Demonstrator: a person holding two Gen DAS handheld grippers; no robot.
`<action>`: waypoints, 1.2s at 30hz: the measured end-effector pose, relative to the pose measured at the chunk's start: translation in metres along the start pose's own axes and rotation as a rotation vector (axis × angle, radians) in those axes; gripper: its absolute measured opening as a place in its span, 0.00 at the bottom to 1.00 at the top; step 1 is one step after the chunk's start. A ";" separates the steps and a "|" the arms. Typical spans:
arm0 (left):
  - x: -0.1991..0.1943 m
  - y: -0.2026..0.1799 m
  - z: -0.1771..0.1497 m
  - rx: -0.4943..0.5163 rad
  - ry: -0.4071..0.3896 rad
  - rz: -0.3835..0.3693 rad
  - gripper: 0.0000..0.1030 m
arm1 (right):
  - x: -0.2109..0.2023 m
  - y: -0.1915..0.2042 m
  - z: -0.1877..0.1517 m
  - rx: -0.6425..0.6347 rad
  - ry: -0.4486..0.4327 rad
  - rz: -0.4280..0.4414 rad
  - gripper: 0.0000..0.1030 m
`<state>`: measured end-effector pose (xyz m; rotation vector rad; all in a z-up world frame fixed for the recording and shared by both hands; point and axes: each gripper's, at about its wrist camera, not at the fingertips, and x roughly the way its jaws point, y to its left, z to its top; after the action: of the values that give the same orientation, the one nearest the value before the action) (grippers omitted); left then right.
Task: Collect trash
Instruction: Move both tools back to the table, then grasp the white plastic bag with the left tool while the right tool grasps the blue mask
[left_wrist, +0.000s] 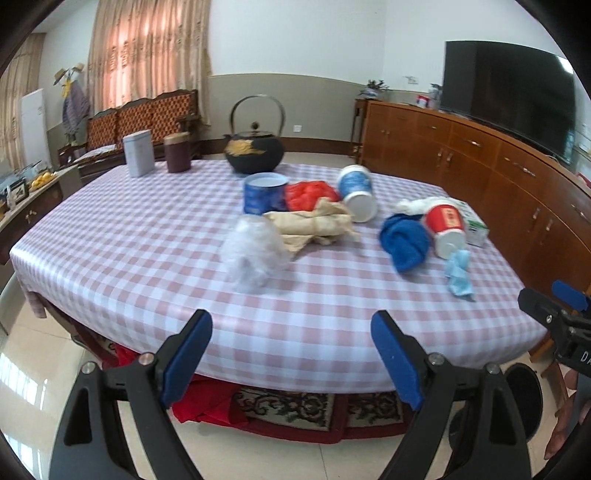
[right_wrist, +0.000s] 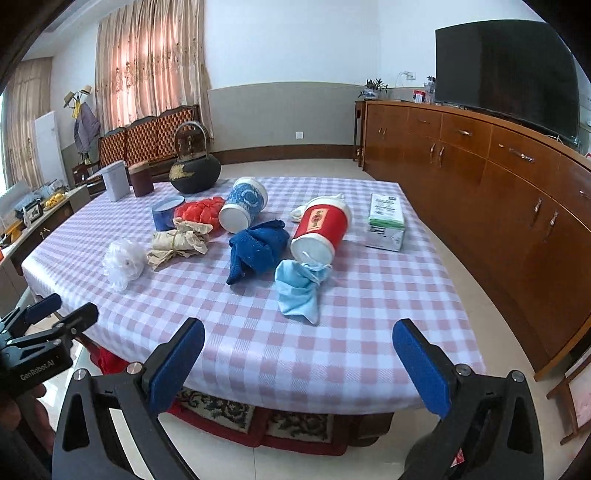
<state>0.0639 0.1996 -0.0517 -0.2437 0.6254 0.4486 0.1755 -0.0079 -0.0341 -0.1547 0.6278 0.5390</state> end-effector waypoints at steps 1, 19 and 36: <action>0.006 0.004 0.001 -0.005 0.001 0.007 0.86 | 0.008 0.002 0.002 -0.003 0.009 -0.003 0.95; 0.083 0.033 0.026 -0.014 0.034 0.076 0.86 | 0.105 -0.004 0.014 0.026 0.108 -0.036 0.78; 0.094 0.030 0.029 -0.021 0.056 -0.003 0.28 | 0.106 -0.016 0.009 0.057 0.113 -0.016 0.25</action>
<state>0.1323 0.2674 -0.0887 -0.2779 0.6748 0.4472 0.2605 0.0269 -0.0908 -0.1368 0.7504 0.4986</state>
